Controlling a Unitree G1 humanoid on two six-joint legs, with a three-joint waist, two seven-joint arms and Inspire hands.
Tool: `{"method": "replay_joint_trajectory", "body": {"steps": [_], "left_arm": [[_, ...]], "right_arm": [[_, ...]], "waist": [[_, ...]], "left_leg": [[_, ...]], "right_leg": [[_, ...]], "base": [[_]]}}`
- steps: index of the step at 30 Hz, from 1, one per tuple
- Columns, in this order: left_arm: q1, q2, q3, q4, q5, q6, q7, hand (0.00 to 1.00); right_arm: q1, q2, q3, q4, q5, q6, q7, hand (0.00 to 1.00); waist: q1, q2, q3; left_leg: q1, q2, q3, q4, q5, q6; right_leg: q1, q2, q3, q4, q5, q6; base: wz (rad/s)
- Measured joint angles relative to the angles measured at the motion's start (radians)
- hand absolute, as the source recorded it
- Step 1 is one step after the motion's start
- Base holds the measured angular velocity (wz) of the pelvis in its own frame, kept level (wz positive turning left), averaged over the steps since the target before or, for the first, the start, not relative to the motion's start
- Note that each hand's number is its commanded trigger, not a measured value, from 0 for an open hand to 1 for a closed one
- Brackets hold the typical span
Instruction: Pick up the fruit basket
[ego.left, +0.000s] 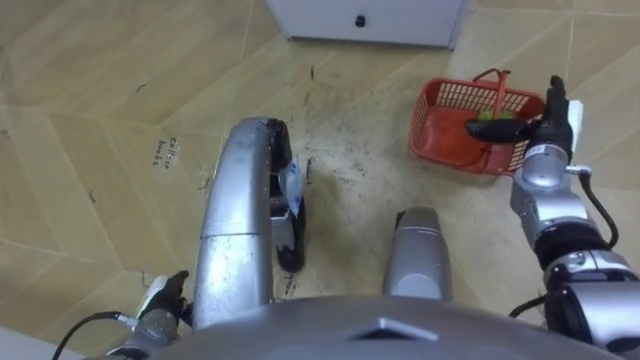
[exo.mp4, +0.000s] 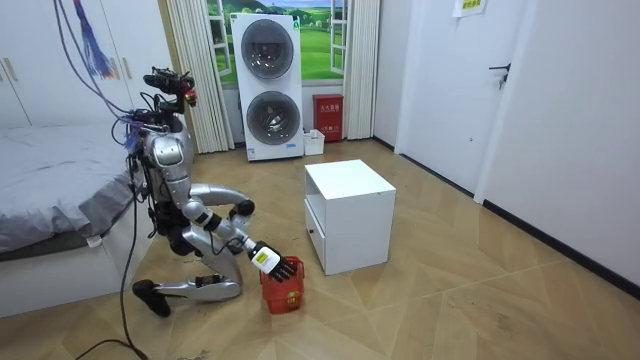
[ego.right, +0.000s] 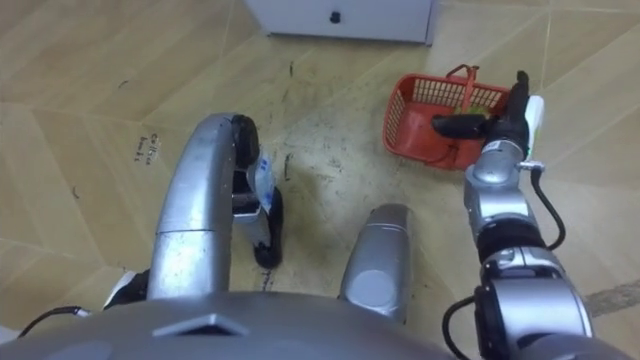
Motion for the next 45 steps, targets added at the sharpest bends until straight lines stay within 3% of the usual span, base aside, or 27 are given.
{"method": "replay_joint_trajectory", "body": {"steps": [3, 7, 13, 19, 27, 28, 29, 30, 31, 32, 45], "left_arm": [[-0.006, 0.0, -0.005, -0.001, -0.015, 0.003, -0.011, 0.0], [-0.011, 0.0, -0.007, -0.017, -0.015, 0.009, -0.03, 0.0], [-0.019, 0.0, -0.029, -0.026, -0.04, 0.009, -0.03, 0.0], [-0.02, 0.0, -0.056, -0.028, -0.053, 0.009, -0.055, 0.0], [-0.02, 0.0, -0.06, -0.032, -0.054, 0.009, -0.088, 0.0], [-0.02, 0.0, -0.06, -0.033, -0.054, 0.009, -0.096, 0.0], [-0.019, 0.0, -0.06, -0.033, -0.054, 0.011, -0.099, 0.0], [-0.019, 0.0, -0.06, -0.033, -0.054, 0.012, -0.1, 0.0], [-0.021, 0.001, -0.059, -0.033, -0.054, 0.013, -0.106, 0.0], [-0.022, 0.001, -0.058, -0.033, -0.054, 0.013, -0.112, 0.0], [-0.02, 0.001, -0.058, -0.035, -0.055, 0.029, -0.143, 0.0]], "right_arm": [[-0.02, -0.01, 0.018, 0.019, 0.02, 0.001, 0.019, 0.0], [-0.052, -0.016, 0.034, 0.082, 0.076, 0.004, 0.057, 0.0], [-0.055, -0.036, 0.053, 0.116, 0.175, 0.005, 0.096, 0.0], [-0.056, -0.072, 0.054, 0.192, 0.199, 0.005, 0.14, 0.0], [-0.06, -0.076, 0.061, 0.202, 0.234, 0.005, 0.169, 0.0], [-0.06, -0.081, 0.061, 0.205, 0.25, 0.005, 0.177, 0.03], [-0.06, -0.085, 0.061, 0.209, 0.264, 0.005, 0.185, 0.47], [-0.06, -0.087, 0.061, 0.209, 0.269, 0.005, 0.187, 0.58], [-0.06, -0.09, 0.061, 0.211, 0.282, 0.005, 0.188, 0.95], [-0.06, -0.094, 0.061, 0.212, 0.287, 0.005, 0.19, 1.0], [-0.099, -0.094, 0.093, 0.23, 0.298, 0.005, 0.218, 1.0]], "waist": [[0.0, -0.001, 0.0007], [0.011, -0.007, 0.0038], [0.03, 0.005, 0.0049], [0.056, 0.019, 0.0076], [0.06, 0.015, 0.0109], [0.059, 0.016, 0.0106], [0.062, 0.017, 0.0099], [0.065, 0.014, 0.0117], [0.071, 0.015, 0.0114], [0.074, 0.014, 0.0118], [0.087, 0.002, 0.0174]], "left_leg": [[-0.008, 0.004, 0.004, -0.005, 0.001, -0.002], [-0.012, 0.033, 0.015, -0.006, 0.002, -0.005], [-0.024, 0.05, 0.024, -0.005, 0.002, -0.004], [-0.025, 0.051, 0.028, -0.007, 0.002, -0.004], [-0.025, 0.065, 0.047, -0.015, 0.003, -0.004], [-0.026, 0.066, 0.052, -0.017, 0.004, -0.004], [-0.026, 0.067, 0.055, -0.018, 0.004, -0.004], [-0.026, 0.067, 0.056, -0.018, 0.004, -0.004], [-0.027, 0.067, 0.059, -0.018, 0.004, -0.004], [-0.027, 0.068, 0.063, -0.02, 0.004, -0.004], [-0.035, 0.072, 0.072, -0.021, 0.006, -0.002]], "right_leg": [[-0.014, -0.003, 0.001, 0.004, 0.0, 0.001], [-0.028, 0.004, 0.001, 0.005, -0.002, 0.003], [-0.044, 0.011, 0.002, 0.006, -0.002, 0.004], [-0.047, 0.011, 0.001, 0.007, -0.002, 0.004], [-0.064, -0.001, 0.005, 0.011, -0.002, 0.004], [-0.066, -0.005, 0.01, 0.011, -0.002, 0.004], [-0.068, -0.005, 0.016, 0.011, -0.002, 0.004], [-0.069, -0.006, 0.017, 0.011, -0.002, 0.004], [-0.072, -0.007, 0.02, 0.012, -0.002, 0.004], [-0.075, -0.007, 0.024, 0.012, -0.002, 0.004], [-0.091, -0.008, 0.028, 0.019, -0.003, 0.004]], "base": [[0.03], [0.01], [-0.01], [0.0], [0.01], [0.07], [0.03], [-0.03], [0.0], [0.0], [0.0]]}}
